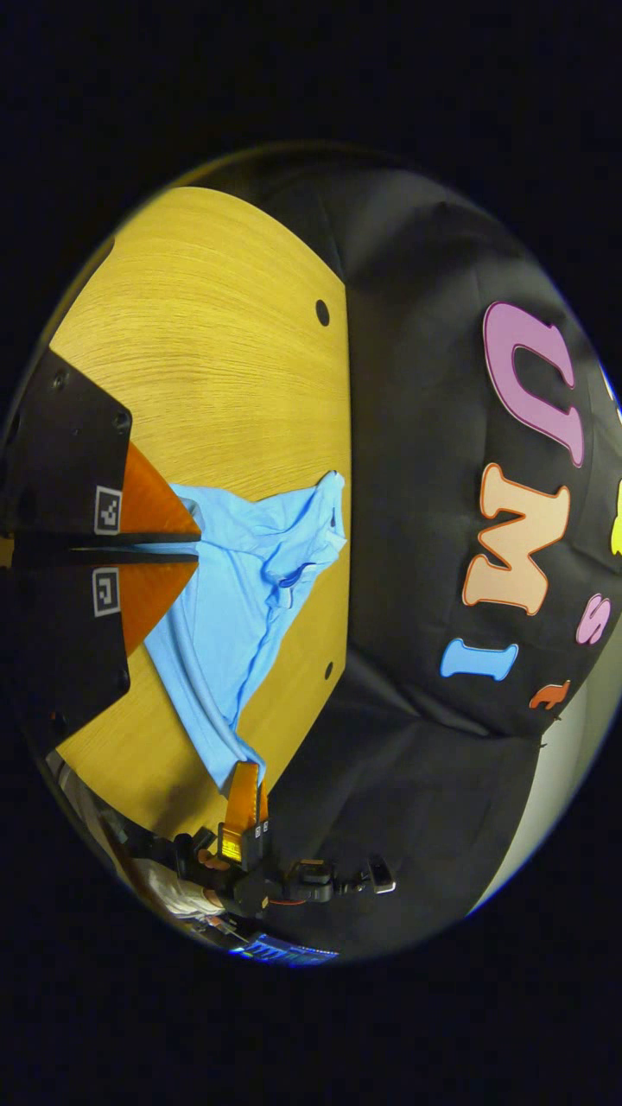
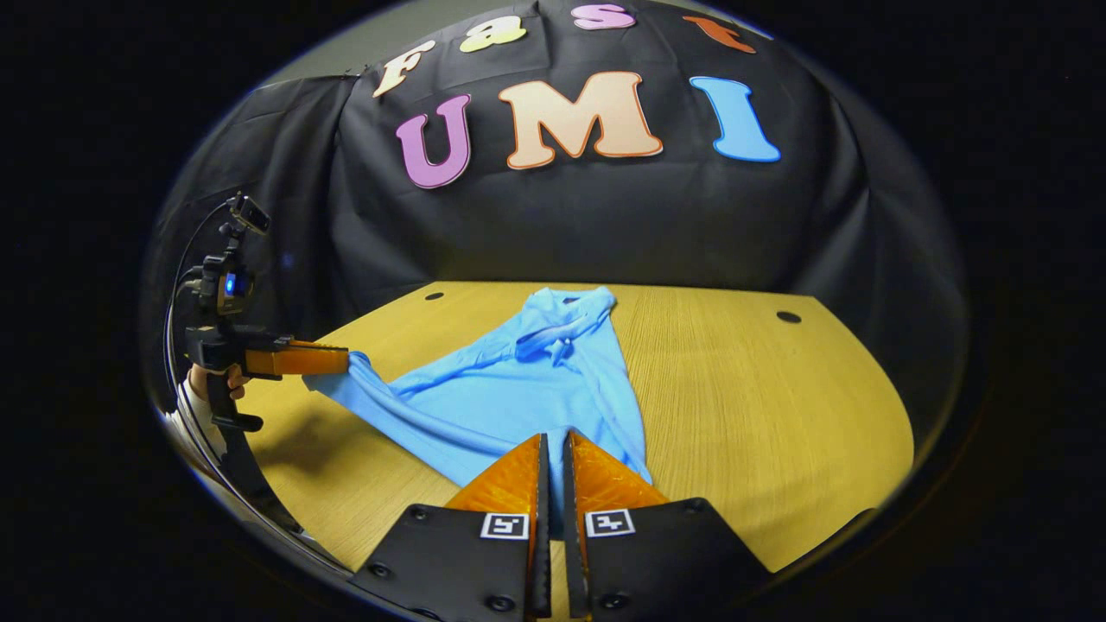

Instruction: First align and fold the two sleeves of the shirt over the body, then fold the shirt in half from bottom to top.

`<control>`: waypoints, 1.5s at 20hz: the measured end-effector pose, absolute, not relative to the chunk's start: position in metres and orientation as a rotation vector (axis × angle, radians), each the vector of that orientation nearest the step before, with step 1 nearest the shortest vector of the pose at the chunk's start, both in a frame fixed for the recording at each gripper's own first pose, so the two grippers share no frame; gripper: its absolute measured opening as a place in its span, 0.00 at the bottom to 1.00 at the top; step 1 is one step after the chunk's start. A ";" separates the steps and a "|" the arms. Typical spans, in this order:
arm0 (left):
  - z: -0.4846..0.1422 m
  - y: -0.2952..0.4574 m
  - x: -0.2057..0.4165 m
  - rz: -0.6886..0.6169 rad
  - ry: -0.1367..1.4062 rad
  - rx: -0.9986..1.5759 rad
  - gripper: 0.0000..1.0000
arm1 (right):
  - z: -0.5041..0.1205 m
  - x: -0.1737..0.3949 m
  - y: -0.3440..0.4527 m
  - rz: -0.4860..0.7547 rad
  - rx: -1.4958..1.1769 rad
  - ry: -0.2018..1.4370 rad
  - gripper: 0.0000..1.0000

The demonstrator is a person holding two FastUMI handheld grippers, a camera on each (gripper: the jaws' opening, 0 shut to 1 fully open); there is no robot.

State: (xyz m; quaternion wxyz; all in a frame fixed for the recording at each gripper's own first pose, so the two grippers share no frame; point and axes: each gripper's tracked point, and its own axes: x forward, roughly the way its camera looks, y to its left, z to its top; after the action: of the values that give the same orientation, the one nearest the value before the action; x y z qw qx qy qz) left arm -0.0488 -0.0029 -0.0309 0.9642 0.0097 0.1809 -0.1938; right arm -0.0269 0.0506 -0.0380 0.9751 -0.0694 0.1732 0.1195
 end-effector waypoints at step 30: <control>-0.012 0.043 0.291 -0.079 0.245 0.042 0.00 | -0.040 0.319 0.035 0.009 0.061 0.419 0.09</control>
State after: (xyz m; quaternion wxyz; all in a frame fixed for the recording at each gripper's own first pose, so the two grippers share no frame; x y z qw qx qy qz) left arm 0.2910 0.0434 -0.0117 0.9915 0.0208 0.1219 -0.0396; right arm 0.3192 0.0352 -0.0400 0.9777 0.0305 0.2079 0.0044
